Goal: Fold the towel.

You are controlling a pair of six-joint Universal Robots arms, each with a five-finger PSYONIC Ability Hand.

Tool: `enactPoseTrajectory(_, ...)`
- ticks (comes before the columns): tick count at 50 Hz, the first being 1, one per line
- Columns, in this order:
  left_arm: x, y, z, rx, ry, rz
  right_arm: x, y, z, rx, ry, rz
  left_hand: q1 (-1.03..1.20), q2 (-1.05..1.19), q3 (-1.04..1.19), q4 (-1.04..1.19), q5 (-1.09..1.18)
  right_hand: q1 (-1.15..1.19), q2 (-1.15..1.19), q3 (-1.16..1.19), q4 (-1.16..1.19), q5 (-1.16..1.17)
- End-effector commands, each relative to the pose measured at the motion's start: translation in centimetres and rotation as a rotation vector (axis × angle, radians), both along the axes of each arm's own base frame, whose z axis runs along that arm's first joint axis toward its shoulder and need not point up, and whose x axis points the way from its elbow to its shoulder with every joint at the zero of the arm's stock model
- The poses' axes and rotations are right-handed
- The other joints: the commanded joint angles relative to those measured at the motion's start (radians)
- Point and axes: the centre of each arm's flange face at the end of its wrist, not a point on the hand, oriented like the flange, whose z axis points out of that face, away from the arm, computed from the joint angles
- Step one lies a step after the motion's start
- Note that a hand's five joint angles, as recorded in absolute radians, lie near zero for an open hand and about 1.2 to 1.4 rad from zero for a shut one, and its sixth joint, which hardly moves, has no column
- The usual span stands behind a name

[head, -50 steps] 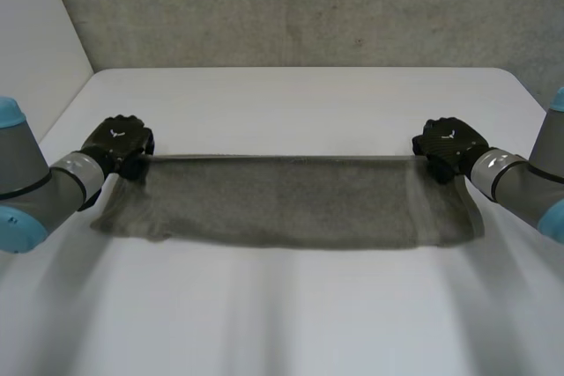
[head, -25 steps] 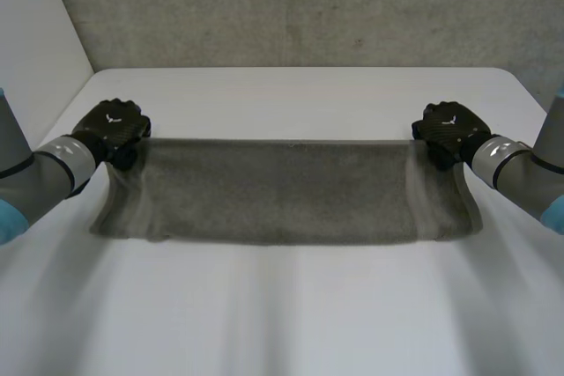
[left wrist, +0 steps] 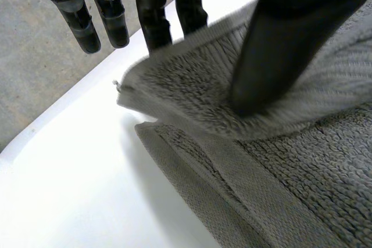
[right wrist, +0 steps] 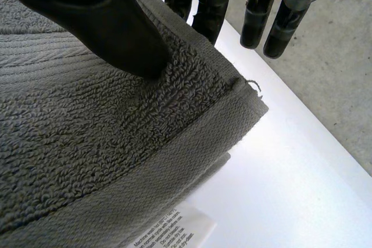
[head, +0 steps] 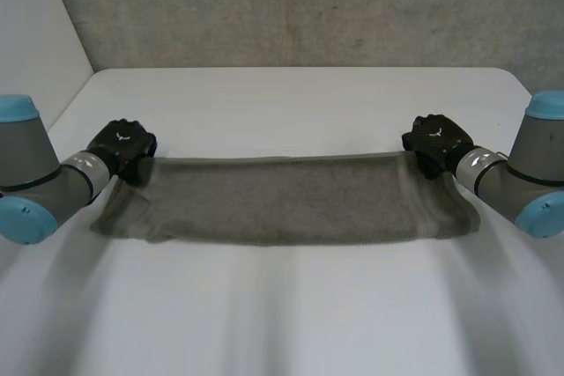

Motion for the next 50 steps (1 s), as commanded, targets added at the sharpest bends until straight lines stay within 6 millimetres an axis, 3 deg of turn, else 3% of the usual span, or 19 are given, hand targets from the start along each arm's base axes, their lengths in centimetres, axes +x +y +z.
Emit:
enactPoseTrajectory(1,0.1,0.0,0.2,-0.005,-0.006,0.016,0.1,-0.2,-0.2,-0.006,-0.001,-0.005,-0.214,-0.217,-0.058,-0.066,-0.215,-0.853,-0.861,-0.053,-0.076,-0.882)
enactPoseTrajectory(2,0.2,0.0,0.3,-0.007,-0.009,0.025,0.1,-0.2,-0.2,-0.006,-0.001,-0.005,-0.281,-0.284,-0.058,-0.066,-0.282,-0.858,-0.865,-0.053,-0.076,-0.886)
enactPoseTrajectory(3,0.2,0.0,0.4,-0.010,-0.011,0.030,0.0,-0.3,-0.2,-0.015,0.004,-0.018,-0.351,-0.354,-0.058,-0.066,-0.353,-1.081,-1.089,-0.053,-0.076,-1.110)
enactPoseTrajectory(4,0.2,0.0,0.4,-0.010,-0.011,0.030,0.0,-0.4,0.1,-0.028,0.008,-0.034,-0.352,-0.355,-0.058,-0.066,-0.353,-1.147,-1.155,-0.053,-0.076,-1.175)
enactPoseTrajectory(10,0.3,0.4,2.3,-0.044,-0.007,0.036,0.1,-0.4,1.6,-0.065,0.004,-0.050,-0.501,-0.505,-0.058,-0.066,-0.503,-1.147,-1.155,-0.053,-0.076,-1.175)
enactPoseTrajectory(16,0.3,0.8,4.4,-0.082,0.004,0.040,0.1,-0.2,5.0,-0.123,-0.084,-0.069,-0.501,-0.505,-0.058,-0.066,-0.503,-1.147,-1.155,-0.053,-0.076,-1.175)
enactPoseTrajectory(18,0.4,1.1,5.2,-0.098,0.005,0.040,-0.1,0.3,7.2,-0.168,-0.120,-0.078,-0.516,-0.520,-0.058,-0.066,-0.518,-1.147,-1.155,-0.053,-0.076,-1.175)
enactPoseTrajectory(21,0.4,1.6,6.5,-0.122,0.009,0.042,-0.5,0.5,8.3,-0.191,-0.130,-0.091,-0.551,-0.555,-0.058,-0.066,-0.553,-1.147,-1.155,-0.053,-0.076,-1.175)
enactPoseTrajectory(23,0.5,2.4,7.9,-0.139,0.028,0.047,-0.9,1.6,10.5,-0.218,-0.144,-0.099,-0.575,-0.578,-0.058,-0.066,-0.576,-1.147,-1.155,-0.053,-0.076,-1.175)
enactPoseTrajectory(28,0.9,3.8,9.7,-0.144,0.085,0.068,-2.3,3.8,12.4,-0.193,-0.159,-0.125,-0.586,-0.590,-0.058,-0.066,-0.588,-1.147,-1.155,-0.053,-0.076,-1.175)
enactPoseTrajectory(35,1.1,6.3,9.5,-0.065,0.190,0.093,-4.6,7.0,11.1,0.017,-0.132,-0.186,-0.587,-0.590,-0.058,-0.066,-0.588,-1.147,-1.155,-0.053,-0.076,-1.175)
enactPoseTrajectory(39,1.1,8.1,9.0,-0.027,0.248,0.099,-5.4,9.0,7.9,0.144,-0.102,-0.189,-0.584,-0.587,-0.058,-0.066,-0.585,-1.147,-1.155,-0.053,-0.076,-1.175)
enactPoseTrajectory(48,0.7,9.5,6.8,-0.011,0.256,0.073,-5.9,9.7,4.2,0.158,-0.080,-0.095,-0.569,-0.572,-0.058,-0.066,-0.571,-1.019,-1.027,-0.053,-0.076,-1.048)
enactPoseTrajectory(50,0.7,9.6,6.2,0.009,0.250,0.075,-5.8,9.5,2.5,0.171,-0.079,-0.084,-0.569,-0.572,-0.058,-0.066,-0.571,-1.005,-1.012,-0.053,-0.076,-1.033)
